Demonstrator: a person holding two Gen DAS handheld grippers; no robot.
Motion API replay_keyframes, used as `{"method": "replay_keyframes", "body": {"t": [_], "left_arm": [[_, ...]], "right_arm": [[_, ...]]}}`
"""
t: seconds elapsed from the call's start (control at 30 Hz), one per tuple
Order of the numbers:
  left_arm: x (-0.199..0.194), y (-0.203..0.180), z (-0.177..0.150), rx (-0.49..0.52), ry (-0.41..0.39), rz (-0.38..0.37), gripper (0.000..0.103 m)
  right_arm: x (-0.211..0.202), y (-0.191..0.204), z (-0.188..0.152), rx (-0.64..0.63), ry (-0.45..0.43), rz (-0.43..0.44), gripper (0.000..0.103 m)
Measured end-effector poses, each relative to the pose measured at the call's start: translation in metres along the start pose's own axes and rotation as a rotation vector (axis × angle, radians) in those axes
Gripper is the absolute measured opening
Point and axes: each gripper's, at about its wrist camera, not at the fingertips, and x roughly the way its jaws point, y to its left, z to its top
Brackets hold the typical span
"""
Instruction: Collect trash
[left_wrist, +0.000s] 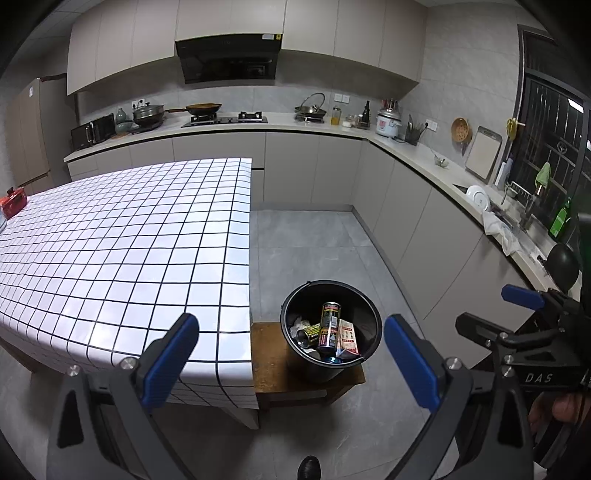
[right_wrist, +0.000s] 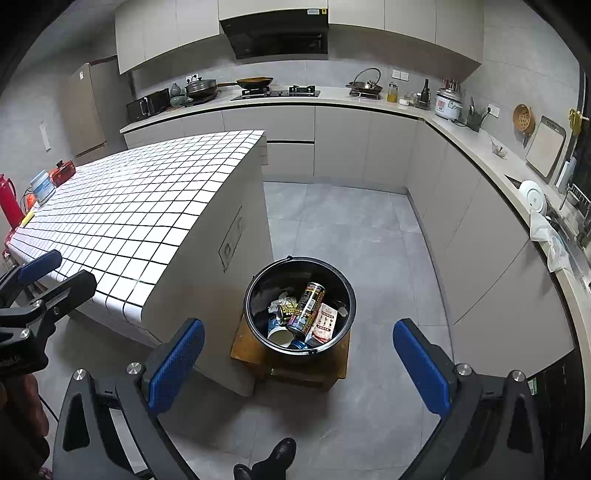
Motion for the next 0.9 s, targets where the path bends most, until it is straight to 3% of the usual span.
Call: {"method": "replay_keyframes", "body": {"t": [0.9], "left_arm": [[0.0019,0.0015,-0.0023,-0.002,0.002,0.004,0.101]], "right_arm": [[0.0029,0.0026,0.0057,-0.013,-0.003,0.013,0.103]]}}
